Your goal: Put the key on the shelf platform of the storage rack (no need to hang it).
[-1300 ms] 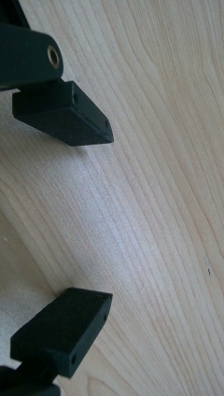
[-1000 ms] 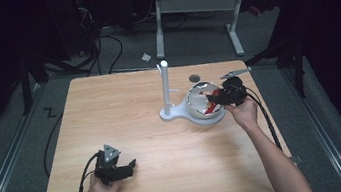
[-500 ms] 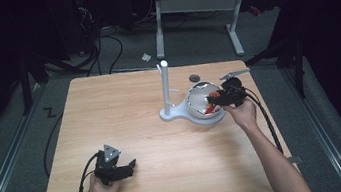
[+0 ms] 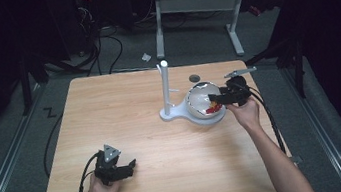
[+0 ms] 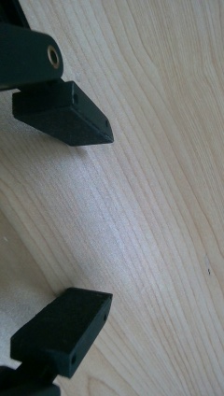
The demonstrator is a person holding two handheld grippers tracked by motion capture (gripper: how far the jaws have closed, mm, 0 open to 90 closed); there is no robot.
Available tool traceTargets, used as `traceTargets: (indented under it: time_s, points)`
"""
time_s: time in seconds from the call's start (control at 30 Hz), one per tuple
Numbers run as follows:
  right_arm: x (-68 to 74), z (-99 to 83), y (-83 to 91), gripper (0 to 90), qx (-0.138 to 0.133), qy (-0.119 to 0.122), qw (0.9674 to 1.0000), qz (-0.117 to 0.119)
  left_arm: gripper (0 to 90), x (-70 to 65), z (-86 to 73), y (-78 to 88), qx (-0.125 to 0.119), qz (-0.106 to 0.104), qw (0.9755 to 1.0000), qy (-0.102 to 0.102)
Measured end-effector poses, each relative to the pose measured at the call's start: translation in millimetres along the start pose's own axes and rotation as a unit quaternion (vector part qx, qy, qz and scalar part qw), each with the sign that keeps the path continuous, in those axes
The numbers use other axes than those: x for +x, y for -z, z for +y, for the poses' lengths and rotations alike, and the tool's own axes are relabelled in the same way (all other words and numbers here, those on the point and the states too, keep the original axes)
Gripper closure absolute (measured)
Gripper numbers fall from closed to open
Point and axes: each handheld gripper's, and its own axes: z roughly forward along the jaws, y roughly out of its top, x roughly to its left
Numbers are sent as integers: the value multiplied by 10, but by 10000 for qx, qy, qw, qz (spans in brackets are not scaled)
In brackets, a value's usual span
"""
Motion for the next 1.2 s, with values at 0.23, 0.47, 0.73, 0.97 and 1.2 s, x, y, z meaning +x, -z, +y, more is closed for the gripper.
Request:
traceTargets:
  time_s: [0.23, 0.47, 0.73, 0.97, 1.2]
  points:
    - [-5, 11, 111, 355, -101, 9, 9999, 0, 196, 0, 1, 1, 8, -2, 10000, 0]
    - [-21, -24, 262, 385, -277, 13, 9996, -47, 196, 0, 0, 0, 0, 0, 10000, 0]
    - [-77, -127, 426, 402, -351, -41, 9993, -106, 196, 0, 1, 1, 8, -1, 10000, 1]
    - [-119, -247, 585, 428, -528, -75, 9984, -167, 196, 0, 0, 0, 0, 0, 10000, 0]
    - [-91, -355, 751, 480, -706, -74, 9972, -232, 196, 1, 0, 0, 1, 0, 10000, -1]
